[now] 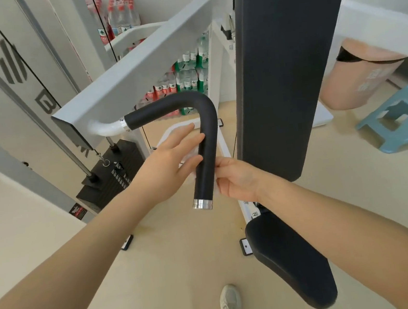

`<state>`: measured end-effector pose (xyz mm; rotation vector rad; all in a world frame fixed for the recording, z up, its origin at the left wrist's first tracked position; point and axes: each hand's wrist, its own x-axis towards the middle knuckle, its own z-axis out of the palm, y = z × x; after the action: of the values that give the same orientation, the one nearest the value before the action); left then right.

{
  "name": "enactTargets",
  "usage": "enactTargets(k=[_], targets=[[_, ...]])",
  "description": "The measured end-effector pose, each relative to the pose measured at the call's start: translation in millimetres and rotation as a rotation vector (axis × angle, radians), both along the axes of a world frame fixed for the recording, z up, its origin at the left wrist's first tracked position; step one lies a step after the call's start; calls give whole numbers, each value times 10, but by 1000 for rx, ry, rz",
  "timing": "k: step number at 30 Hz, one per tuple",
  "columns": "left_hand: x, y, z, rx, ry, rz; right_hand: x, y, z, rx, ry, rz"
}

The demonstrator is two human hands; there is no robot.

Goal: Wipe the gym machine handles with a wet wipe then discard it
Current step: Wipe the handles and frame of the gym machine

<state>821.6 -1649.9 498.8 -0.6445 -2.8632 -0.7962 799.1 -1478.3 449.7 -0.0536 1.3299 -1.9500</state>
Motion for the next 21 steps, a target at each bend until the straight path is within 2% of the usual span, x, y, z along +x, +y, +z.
enactTargets(k=[4,7,11,13,17,21], targets=[[322,-231,-14,29,-38,13,330,-67,-70,-23,-78,-3],[563,-384,-63,26,-45,-4,600,-74,-57,102,-25,-16],[842,-372,-78,85,-78,-47,972,159,26,232,45,-243],[955,-260,-48,127,-107,-95,1183,318,125,249,82,-308],[1113,154,77,163,-173,-195,1536,515,358,209,182,-260],[1202,623,163,321,-374,-248,1791,763,531,244,303,-264]])
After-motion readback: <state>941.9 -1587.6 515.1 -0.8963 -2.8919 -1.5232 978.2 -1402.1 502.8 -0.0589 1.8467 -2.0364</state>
